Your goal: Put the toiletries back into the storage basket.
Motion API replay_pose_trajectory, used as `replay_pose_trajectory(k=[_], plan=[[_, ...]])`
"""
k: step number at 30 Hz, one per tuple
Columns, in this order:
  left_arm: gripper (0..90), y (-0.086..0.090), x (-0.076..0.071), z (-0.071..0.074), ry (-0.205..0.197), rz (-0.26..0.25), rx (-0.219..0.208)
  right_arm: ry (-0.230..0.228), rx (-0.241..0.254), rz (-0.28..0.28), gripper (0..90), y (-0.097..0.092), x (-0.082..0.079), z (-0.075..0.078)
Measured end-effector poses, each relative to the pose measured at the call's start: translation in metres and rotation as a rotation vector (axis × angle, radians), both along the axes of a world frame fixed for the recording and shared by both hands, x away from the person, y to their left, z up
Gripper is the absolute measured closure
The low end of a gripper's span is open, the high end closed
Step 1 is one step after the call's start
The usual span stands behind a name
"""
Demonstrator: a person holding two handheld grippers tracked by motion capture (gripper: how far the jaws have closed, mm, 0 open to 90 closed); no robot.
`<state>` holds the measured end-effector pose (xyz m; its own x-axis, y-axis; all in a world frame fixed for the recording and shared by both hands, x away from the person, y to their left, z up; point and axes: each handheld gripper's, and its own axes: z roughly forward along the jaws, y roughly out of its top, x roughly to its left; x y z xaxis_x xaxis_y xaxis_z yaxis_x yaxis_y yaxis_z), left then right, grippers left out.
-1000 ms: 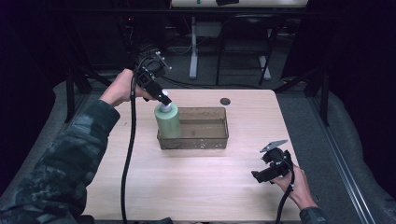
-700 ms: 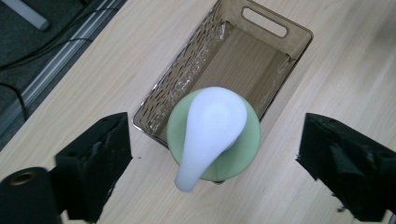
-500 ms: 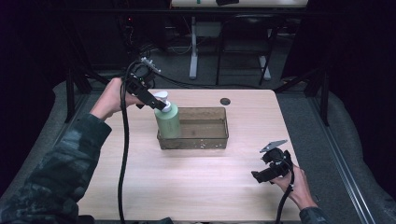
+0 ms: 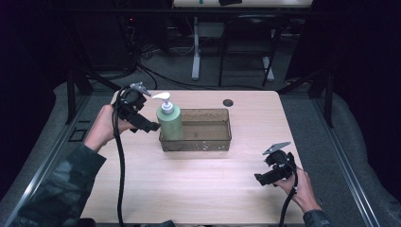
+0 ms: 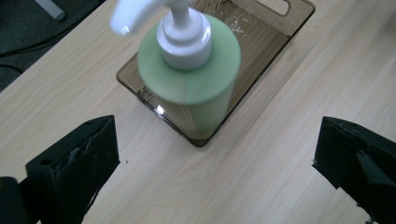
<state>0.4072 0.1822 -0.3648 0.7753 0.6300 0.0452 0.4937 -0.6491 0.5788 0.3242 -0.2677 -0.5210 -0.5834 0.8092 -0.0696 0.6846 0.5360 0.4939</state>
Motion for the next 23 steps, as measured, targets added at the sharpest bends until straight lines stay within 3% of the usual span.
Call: replay_pose_trajectory(k=[14, 16, 18, 23], plan=[[0.0, 0.023, -0.033, -0.073, 0.009, 0.085, -0.032, 0.000, 0.002, 0.007, 0.6, 0.001, -0.001, -0.001], [0.0, 0.026, -0.035, -0.079, 0.012, 0.090, -0.033, 0.000, -0.010, 0.010, 0.4, 0.001, 0.000, -0.003], [0.0, 0.030, -0.035, -0.082, 0.000, 0.099, -0.071, -0.001, -0.010, 0.012, 0.4, 0.001, -0.001, -0.003], [0.0, 0.033, -0.036, -0.087, -0.009, 0.096, -0.089, -0.003, -0.014, 0.013, 0.0, -0.001, 0.000, -0.006]])
